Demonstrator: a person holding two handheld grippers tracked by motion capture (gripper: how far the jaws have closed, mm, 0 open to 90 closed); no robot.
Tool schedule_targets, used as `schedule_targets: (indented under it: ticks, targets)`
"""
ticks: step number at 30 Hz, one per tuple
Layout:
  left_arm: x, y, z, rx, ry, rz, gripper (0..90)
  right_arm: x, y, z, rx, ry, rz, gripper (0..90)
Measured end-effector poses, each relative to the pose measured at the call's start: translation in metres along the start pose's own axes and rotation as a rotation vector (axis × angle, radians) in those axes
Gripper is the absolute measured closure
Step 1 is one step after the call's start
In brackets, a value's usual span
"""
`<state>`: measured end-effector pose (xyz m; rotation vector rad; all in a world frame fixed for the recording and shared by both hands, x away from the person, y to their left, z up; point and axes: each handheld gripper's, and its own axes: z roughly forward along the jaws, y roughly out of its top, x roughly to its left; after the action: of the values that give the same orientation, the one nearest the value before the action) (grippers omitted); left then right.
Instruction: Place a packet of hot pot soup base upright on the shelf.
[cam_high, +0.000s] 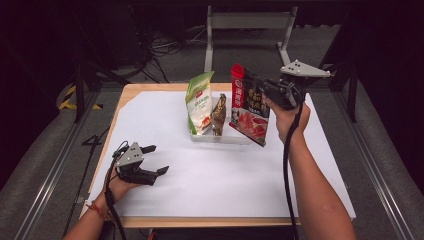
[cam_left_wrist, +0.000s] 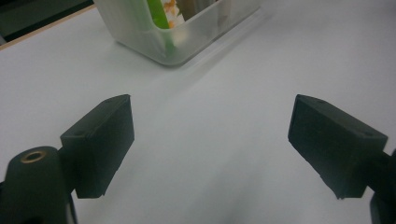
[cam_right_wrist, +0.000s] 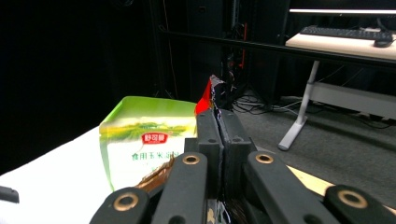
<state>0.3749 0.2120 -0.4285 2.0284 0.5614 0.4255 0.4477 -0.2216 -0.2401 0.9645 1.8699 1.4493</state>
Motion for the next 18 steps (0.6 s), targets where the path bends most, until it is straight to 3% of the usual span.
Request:
schedule_targets:
  ticks: [4, 7, 12, 14, 18]
  targets:
    - [0.0, 0.0, 0.001, 0.008, -0.006, 0.006, 15.0, 0.0, 0.001, 0.012, -0.001, -0.025, 0.0, 88.8]
    - [0.0, -0.001, 0.001, 0.008, -0.007, 0.003, 14.9, -0.002, 0.001, 0.019, -0.005, -0.02, 0.03, 88.8]
    - [0.001, -0.002, 0.001, 0.008, -0.012, 0.0, 14.9, -0.001, 0.002, 0.038, 0.003, -0.047, 0.038, 88.7]
    - [0.001, -0.002, 0.001, 0.01, -0.014, 0.0, 14.9, -0.003, 0.001, 0.045, -0.004, -0.039, 0.067, 88.8]
    - [0.002, -0.002, 0.001, 0.01, -0.017, 0.006, 14.9, -0.004, 0.0, 0.053, -0.004, -0.061, 0.068, 88.7]
